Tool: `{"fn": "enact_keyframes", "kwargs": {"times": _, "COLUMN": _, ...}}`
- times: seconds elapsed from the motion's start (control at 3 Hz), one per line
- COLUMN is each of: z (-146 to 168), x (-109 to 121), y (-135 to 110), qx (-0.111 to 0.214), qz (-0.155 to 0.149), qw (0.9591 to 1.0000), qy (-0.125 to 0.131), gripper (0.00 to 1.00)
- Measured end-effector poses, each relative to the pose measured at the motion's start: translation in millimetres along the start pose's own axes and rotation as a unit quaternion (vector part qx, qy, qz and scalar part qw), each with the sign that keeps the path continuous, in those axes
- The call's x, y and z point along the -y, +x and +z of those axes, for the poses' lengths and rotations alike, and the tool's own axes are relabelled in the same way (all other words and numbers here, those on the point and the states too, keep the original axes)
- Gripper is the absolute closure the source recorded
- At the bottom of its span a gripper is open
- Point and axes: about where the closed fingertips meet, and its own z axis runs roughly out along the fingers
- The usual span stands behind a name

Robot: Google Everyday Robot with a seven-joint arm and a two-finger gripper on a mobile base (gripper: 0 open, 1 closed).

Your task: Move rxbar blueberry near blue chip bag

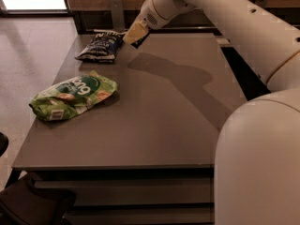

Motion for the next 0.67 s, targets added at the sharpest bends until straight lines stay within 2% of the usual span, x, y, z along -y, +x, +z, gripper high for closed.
{"fn": "enact_keyframes", "kwargs": {"times": 0.33, "z": 2.0, "x": -1.8, "y": -0.8, "qx": 0.001, "qz": -0.002, "qw": 1.0000, "qy": -0.003, "gripper": 0.61}}
{"fn": "enact_keyframes", "kwargs": {"times": 0.67, "z": 6.2, "x": -4.2, "y": -0.4, "qx": 0.000, "qz": -0.002, "qw": 1.0000, "qy": -0.007, "gripper": 0.30}}
